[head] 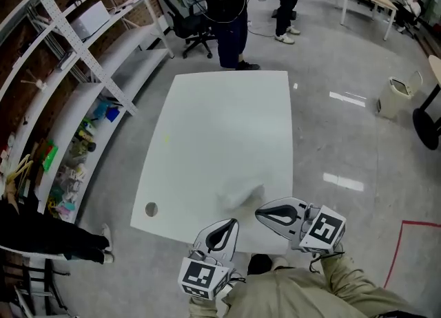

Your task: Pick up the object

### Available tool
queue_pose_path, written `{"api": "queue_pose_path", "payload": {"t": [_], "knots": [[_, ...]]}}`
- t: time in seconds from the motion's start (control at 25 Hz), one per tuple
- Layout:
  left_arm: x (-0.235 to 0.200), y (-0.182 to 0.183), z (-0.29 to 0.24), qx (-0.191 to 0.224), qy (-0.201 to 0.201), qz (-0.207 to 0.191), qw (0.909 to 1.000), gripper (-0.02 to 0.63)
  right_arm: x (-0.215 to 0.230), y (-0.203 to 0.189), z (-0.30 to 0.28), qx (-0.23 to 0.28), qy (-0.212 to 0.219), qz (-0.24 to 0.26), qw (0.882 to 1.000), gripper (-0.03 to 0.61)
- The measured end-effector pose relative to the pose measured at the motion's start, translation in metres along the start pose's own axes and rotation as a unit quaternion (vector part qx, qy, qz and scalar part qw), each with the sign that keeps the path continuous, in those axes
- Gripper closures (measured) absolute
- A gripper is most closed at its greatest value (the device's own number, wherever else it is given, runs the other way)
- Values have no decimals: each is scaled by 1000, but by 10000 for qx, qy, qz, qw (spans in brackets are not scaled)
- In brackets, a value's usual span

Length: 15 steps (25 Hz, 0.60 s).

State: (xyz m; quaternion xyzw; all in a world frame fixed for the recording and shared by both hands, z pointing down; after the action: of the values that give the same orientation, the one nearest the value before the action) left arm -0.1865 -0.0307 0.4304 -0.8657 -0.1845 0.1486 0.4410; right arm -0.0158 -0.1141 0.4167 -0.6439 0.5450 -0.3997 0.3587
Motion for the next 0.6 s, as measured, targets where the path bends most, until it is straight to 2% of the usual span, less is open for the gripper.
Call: {"api": "queue_pose_path", "payload": {"t": [0.32, 0.4, 0.6], "knots": [[-26, -7, -20, -284, -64, 62, 9996, 609, 11, -3, -12, -20, -240, -229, 9994, 574], [-25, -8, -27, -433, 19, 2, 9991, 609, 13, -6, -7, -112, -289, -320, 9990, 574], [-29, 3, -54, -953, 387, -115, 9946, 607, 27, -6, 4, 14, -347, -350, 9988, 574]]}}
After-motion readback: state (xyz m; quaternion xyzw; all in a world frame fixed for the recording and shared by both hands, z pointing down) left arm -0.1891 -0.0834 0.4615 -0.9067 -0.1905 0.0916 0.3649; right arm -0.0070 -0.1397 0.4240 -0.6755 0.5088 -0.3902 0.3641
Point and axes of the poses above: the fingertips, and each gripper's own axes: z backward along the fingers, x to its right, y out of its top, the point moved 9 cm from there along z, backward along the fingers, and after that the axes turned 15 degrees about -x, right-handed, at the moved point
